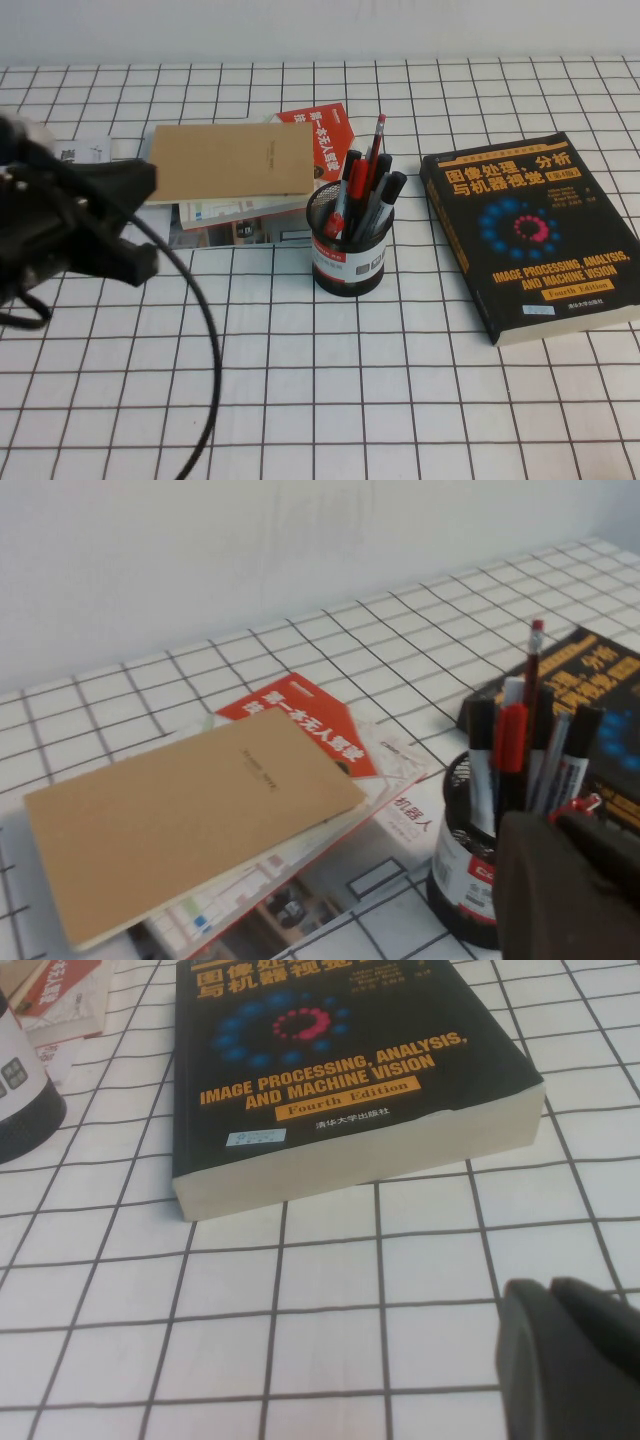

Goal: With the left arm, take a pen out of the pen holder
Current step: 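Take a marker out of the pen holder and lay it on the table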

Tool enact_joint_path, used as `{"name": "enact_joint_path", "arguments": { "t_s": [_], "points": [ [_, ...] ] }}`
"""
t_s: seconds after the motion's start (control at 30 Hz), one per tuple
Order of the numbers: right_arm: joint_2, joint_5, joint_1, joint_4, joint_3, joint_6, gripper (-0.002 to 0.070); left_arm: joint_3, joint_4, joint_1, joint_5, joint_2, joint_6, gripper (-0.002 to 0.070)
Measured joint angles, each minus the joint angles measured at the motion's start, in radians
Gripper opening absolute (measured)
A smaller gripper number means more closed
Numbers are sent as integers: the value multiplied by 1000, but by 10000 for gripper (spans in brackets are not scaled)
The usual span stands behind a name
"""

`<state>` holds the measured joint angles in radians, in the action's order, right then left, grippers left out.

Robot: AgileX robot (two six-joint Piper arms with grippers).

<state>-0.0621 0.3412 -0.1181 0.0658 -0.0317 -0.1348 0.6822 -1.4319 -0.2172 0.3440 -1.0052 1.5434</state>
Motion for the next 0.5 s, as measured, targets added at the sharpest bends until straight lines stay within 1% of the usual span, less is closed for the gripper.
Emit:
{"name": "enact_joint_path", "arguments": {
  "t_s": [0.03,0.13,0.23,0.33,0.43,0.5],
  "points": [
    [0,0,0,0,0,0,-20,12,-31,-32,-10,-36,53,-5],
    [0,0,0,0,0,0,-20,67,-83,-106,-25,-150,145,-5],
    [0,0,0,0,0,0,-20,134,-101,-157,-27,-258,171,-4],
    [0,0,0,0,0,0,-20,197,-106,-180,-19,-353,177,18],
    [0,0,0,0,0,0,-20,244,-110,-188,22,-428,202,95],
    [0,0,0,0,0,0,-20,265,-110,-188,65,-468,265,212]
  ]
}}
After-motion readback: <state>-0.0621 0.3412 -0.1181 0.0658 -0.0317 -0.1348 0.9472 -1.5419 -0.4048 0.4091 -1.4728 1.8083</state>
